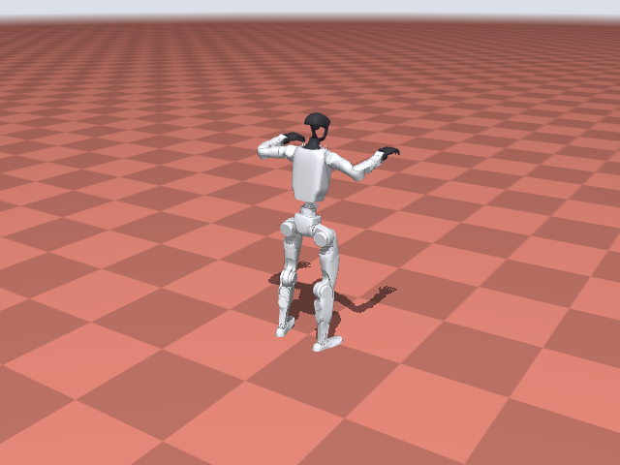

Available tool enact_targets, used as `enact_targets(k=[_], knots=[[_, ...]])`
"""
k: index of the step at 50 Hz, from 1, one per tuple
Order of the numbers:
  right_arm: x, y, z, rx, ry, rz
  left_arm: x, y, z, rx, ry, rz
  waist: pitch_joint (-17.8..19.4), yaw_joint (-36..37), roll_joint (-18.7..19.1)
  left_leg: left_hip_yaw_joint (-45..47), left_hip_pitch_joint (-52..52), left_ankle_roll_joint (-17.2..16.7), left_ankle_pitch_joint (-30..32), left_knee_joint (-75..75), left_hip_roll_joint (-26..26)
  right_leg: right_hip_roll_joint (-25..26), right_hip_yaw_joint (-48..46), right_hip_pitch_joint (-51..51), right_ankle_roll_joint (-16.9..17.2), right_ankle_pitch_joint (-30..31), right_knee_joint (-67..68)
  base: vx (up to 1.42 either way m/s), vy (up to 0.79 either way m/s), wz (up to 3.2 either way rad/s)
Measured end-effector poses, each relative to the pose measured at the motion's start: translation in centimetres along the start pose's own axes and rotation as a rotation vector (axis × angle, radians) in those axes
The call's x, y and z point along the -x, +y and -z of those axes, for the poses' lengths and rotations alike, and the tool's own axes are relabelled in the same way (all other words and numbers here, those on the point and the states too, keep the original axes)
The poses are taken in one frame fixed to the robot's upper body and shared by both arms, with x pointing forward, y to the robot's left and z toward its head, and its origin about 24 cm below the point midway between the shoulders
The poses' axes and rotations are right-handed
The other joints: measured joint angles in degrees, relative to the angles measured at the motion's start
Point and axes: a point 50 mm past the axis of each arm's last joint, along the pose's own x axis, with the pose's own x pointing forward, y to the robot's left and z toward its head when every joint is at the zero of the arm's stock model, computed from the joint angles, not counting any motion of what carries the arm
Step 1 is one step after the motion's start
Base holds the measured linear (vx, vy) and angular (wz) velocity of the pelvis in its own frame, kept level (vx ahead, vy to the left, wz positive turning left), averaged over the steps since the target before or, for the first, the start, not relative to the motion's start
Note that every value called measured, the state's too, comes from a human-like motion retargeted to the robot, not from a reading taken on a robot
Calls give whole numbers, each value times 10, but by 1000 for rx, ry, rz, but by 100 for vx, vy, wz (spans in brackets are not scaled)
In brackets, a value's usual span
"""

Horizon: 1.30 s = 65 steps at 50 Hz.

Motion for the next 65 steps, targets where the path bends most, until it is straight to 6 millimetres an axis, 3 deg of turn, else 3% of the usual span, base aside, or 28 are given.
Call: enact_targets(k=[8, 20, 43, 47, 52, 58, 61, 65], knots=[[0, -21, 6, 36, 28, 38, 1, 11, 5, -3, 12, -21, -2, 4, 1, 1, 1, -1, 1, 0, 0, 0, 1, 0, 0, 1, 0, 0, 0, 0], [0, -13, 4, -37, 14, 15, 0, 10, -2, -22, -13, 8, -5, 4, 0, -2, 3, 0, -3, 3, 0, 0, -2, 6, -2, -2, 0, 0, 0, 0], [1, -13, 7, -39, 29, 45, 1, 21, 4, -63, 21, -44, 1, 6, 0, -4, 2, 1, -5, 3, -1, -1, -4, 5, -2, -5, 0, 0, 0, 0], [1, -14, 5, -59, 9, 91, 1, 24, 0, -50, -10, -120, 4, 4, 0, -5, 1, 0, -4, 4, 0, -1, -2, 4, -2, -10, 3, 0, 0, 0], [1, -12, -1, -178, -39, 184, 0, 41, -26, -1, -145, -351, 9, 3, -6, -7, 0, 1, -4, 1, -1, -2, -1, -2, -2, -18, 14, 0, 0, 0], [-7, -5, -21, -313, -151, 299, 4, 62, -79, 117, -400, -590, 8, 2, -16, 0, -2, -4, -3, -5, 0, -2, 4, -12, 2, -17, 16, 0, 0, 0], [-13, 10, -37, -510, -216, 386, 11, 60, -108, 318, -548, -645, 12, -2, -21, 6, -6, -5, 3, -2, 5, 1, 10, -20, 4, -24, 23, 0, -1, -6], [-20, 46, -68, -921, -280, 446, 13, 38, -137, 747, -670, -659, 33, -4, -15, 9, -7, 5, 27, 8, 18, 20, 56, -29, -3, -53, 51, -1, -4, -3]])
